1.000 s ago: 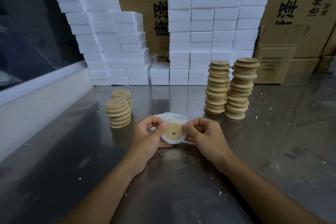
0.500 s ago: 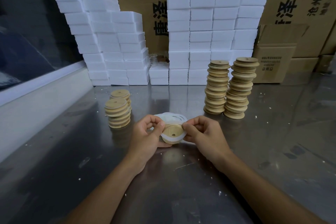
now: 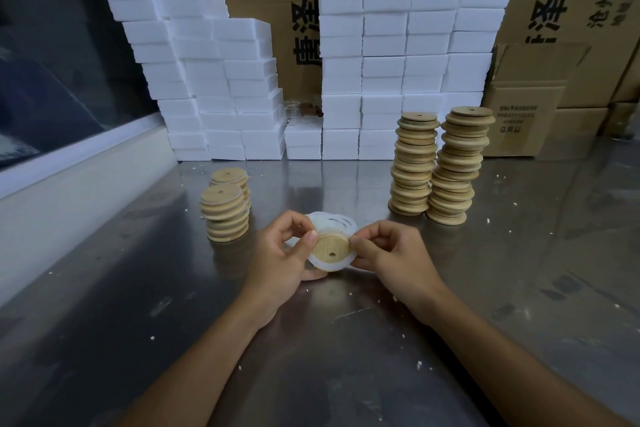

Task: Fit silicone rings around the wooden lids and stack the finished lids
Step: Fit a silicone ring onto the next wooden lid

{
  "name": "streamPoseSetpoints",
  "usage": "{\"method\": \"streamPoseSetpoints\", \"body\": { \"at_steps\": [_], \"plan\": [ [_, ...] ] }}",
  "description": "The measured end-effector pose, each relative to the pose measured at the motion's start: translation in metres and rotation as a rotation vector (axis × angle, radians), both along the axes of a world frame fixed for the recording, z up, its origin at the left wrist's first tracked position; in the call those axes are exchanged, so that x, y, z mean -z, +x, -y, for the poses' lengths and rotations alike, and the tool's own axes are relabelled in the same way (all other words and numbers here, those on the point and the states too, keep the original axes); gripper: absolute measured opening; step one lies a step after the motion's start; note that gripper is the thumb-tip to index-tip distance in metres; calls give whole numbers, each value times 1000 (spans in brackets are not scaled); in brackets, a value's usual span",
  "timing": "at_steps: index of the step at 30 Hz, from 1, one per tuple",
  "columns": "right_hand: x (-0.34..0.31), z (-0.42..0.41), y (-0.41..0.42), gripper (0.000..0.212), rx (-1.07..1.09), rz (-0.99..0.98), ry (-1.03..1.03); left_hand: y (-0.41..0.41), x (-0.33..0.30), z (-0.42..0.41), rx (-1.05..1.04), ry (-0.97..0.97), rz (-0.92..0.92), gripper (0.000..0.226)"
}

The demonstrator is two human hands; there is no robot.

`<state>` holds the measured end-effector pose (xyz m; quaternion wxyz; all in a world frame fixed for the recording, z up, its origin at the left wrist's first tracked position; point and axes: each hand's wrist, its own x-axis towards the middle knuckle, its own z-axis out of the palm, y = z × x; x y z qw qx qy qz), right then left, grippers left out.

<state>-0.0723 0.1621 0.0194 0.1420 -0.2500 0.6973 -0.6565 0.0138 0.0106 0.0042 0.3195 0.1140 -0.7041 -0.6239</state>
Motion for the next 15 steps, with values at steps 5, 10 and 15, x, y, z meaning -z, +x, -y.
{"method": "streamPoseSetpoints", "body": {
  "at_steps": [5,10,15],
  "plan": [
    [1,0,1,4,4,-53,0,1,-1,-1,25,-48,7,23],
    [2,0,2,5,-7,-228,59,1,0,2,18,-170,-11,24],
    [2,-1,1,6,-17,-262,56,0,1,5,4,-193,-5,24]
  ]
}}
